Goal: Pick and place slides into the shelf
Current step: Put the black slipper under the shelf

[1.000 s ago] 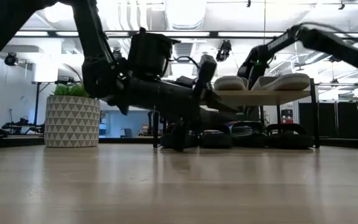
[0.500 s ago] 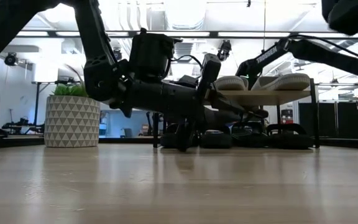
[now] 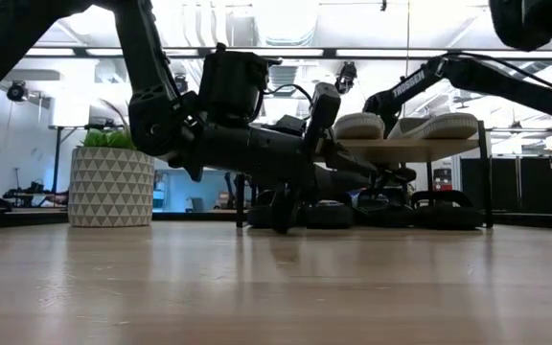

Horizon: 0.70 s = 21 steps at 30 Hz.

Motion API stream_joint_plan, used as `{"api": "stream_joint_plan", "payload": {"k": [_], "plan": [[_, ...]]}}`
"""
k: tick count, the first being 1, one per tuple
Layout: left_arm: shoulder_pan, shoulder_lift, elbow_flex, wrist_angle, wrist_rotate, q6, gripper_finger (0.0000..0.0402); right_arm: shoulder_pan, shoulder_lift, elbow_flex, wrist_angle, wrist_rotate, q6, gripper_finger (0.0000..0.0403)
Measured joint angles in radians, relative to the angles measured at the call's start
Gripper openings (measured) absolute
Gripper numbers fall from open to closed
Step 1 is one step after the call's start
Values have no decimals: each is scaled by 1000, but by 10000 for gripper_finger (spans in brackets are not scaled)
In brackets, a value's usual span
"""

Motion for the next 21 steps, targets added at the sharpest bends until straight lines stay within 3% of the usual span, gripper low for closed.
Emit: {"api": "stream_joint_plan", "payload": {"k": [8,21], "plan": [[0,-1,0,0,2,-2,67,75,-1,-57,-14,10,-22,43],[-2,-17,1,-2,18,-19,67,64,-86,-113,-91,75,-32,43]]}}
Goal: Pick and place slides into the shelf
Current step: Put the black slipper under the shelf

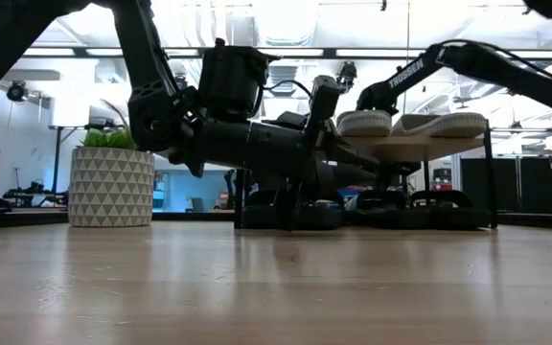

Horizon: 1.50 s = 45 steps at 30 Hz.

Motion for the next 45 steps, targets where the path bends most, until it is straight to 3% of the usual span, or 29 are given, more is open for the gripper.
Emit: {"api": "stream_joint_plan", "payload": {"k": [8,13,20,23,28,32,37,45], "plan": [[0,0,0,1,1,-37,67,-12,-55,-69,113,34,-30,43],[0,-1,0,1,-3,-32,67,-40,-51,-12,185,40,3,43],[0,-93,-1,-23,-42,118,67,-45,-63,150,353,189,6,43],[-14,-215,0,-281,-46,223,67,-47,-137,111,491,187,9,43],[-62,-430,21,-1002,-131,297,67,-26,-245,107,562,218,-35,43],[-87,-542,-2,-1291,-188,233,67,-2,-322,108,553,223,-59,43],[-87,-546,-37,-1219,-181,217,67,20,-397,108,553,224,-59,43],[-67,-386,-24,-1062,-180,199,67,18,-526,108,559,225,-64,43]]}}
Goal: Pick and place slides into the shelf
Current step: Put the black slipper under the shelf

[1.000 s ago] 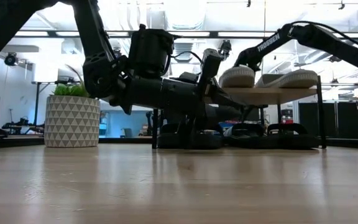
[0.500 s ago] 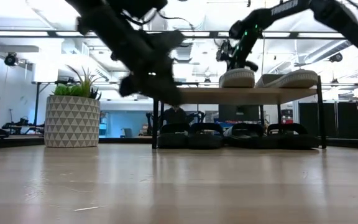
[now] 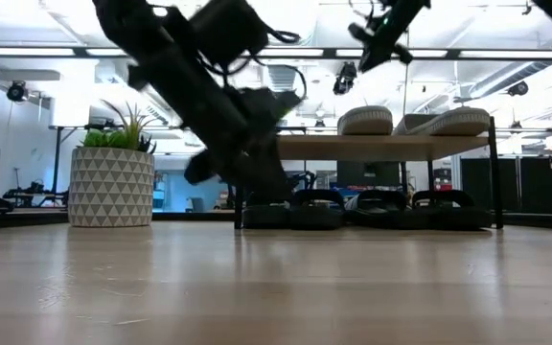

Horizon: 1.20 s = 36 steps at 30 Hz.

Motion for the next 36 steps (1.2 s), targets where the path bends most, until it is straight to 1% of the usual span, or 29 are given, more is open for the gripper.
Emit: {"api": "stream_joint_plan", "payload": {"k": [5,9,13,21,26,31,36], "plan": [[11,94,2,130,4,0,67,7,-75,0,0,0,-4,43],[18,125,15,195,-6,32,67,8,-120,0,-9,30,-25,43],[31,131,35,201,-19,125,67,8,-136,0,-42,45,-33,43],[106,131,39,201,-45,189,67,17,-138,-17,-97,45,-51,43],[144,131,41,206,-48,280,67,24,-139,-23,-98,44,-51,43],[155,131,48,211,-43,289,67,27,-139,-23,-98,44,-63,43],[154,131,48,284,-22,290,67,27,-139,-23,-95,69,-63,43]]}}
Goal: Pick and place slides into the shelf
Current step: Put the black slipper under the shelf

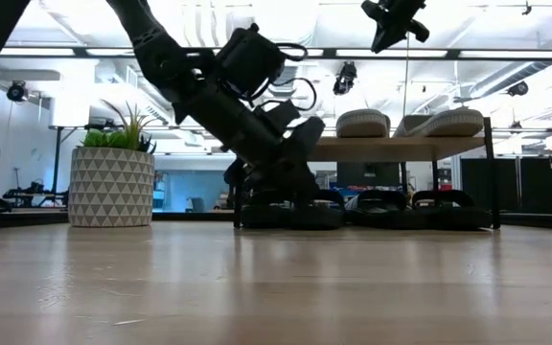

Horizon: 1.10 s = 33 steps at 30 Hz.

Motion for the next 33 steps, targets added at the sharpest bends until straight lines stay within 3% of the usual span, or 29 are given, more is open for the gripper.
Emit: {"api": "stream_joint_plan", "payload": {"k": [7,12,14,17,19,24,29,33], "plan": [[-49,0,0,28,27,2,67,13,-3,0,11,14,-9,43],[-117,32,9,-7,-50,79,67,101,-41,0,-46,136,-67,43],[-121,62,26,-14,-48,85,67,145,-67,-9,-135,168,-6,43],[-117,78,36,-12,-39,79,67,209,-122,-64,-290,112,89,43],[-117,84,42,-3,-40,79,67,289,-178,-122,-328,134,145,43],[-115,60,39,0,-56,146,67,568,-345,-289,-421,183,452,43],[-110,71,34,-13,-44,204,67,987,-497,-543,-454,273,986,43],[-95,71,33,-5,-38,233,67,1311,-523,-728,-477,348,1428,43]]}}
